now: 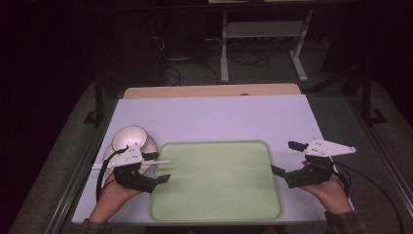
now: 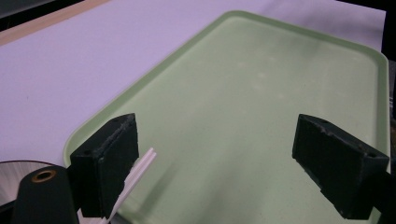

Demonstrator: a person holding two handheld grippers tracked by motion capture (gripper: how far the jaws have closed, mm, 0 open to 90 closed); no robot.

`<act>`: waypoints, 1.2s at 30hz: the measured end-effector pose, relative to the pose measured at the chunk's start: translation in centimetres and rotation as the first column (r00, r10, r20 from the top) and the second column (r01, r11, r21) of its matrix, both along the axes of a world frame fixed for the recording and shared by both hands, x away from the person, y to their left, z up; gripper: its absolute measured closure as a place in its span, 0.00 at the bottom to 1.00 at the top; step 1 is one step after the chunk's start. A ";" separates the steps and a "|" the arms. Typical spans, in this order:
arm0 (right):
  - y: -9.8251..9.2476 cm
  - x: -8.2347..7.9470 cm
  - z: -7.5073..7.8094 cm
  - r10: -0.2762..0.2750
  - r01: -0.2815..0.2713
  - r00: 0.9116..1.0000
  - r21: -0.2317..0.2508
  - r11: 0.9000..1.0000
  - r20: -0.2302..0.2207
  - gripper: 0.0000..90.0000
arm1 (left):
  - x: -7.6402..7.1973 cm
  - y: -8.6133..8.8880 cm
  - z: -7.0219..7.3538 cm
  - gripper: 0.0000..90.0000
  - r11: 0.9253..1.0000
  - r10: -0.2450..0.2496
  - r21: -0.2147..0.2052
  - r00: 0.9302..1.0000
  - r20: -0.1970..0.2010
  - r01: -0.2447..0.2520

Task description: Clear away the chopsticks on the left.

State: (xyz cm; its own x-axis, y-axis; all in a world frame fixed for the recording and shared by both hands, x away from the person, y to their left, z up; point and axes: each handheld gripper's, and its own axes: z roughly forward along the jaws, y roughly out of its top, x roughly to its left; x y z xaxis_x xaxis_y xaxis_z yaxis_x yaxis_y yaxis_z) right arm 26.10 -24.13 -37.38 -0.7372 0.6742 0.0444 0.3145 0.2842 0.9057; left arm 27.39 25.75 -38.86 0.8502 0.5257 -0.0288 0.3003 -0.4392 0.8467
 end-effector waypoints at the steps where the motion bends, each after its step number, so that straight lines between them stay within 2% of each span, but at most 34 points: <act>1: 0.0 0.0 0.0 0.000 0.000 1.000 0.000 1.000 0.000 0.00 | 0.0 0.0 0.0 0.16 1.000 0.002 0.001 1.000 -0.002 -0.002; 11: -0.7 -0.2 -0.4 -0.037 0.037 0.999 -0.020 0.999 -0.015 0.00 | 0.0 -0.2 -0.2 0.16 1.000 0.006 0.012 1.000 -0.015 -0.006; 19: -1.2 -0.2 -1.2 -0.066 0.064 0.997 -0.040 0.997 -0.035 0.00 | -0.1 -0.3 -0.6 0.16 1.000 0.008 0.025 1.000 -0.023 -0.007; 23: -1.3 -0.1 -2.0 -0.077 0.074 0.996 -0.065 0.995 -0.053 0.00 | -0.1 -0.2 -0.8 0.19 1.000 0.014 0.025 0.999 -0.030 -0.013; 26: -1.4 0.0 -2.6 -0.083 0.079 0.994 -0.071 0.994 -0.066 0.00 | -0.1 -0.3 -1.0 0.25 0.999 0.023 0.036 0.999 -0.031 -0.022; 31: -1.3 0.2 -3.3 -0.089 0.082 0.992 -0.084 0.993 -0.085 0.00 | 0.0 -0.4 -1.4 0.50 0.998 0.037 0.053 0.999 -0.034 -0.035; 36: -1.4 0.1 -4.0 -0.092 0.083 0.990 -0.093 0.992 -0.103 0.00 | 0.3 -0.2 -1.9 0.68 0.995 0.067 0.072 0.996 -0.066 -0.062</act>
State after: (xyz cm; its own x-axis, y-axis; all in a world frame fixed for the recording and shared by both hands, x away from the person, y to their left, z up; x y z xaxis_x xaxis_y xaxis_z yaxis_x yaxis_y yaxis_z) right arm 26.15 -25.53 -41.39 -0.6692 0.7409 0.0573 0.4357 0.3287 0.8379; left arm 27.71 25.55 -40.72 0.8117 0.5822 -0.0470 0.3862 -0.4746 0.7909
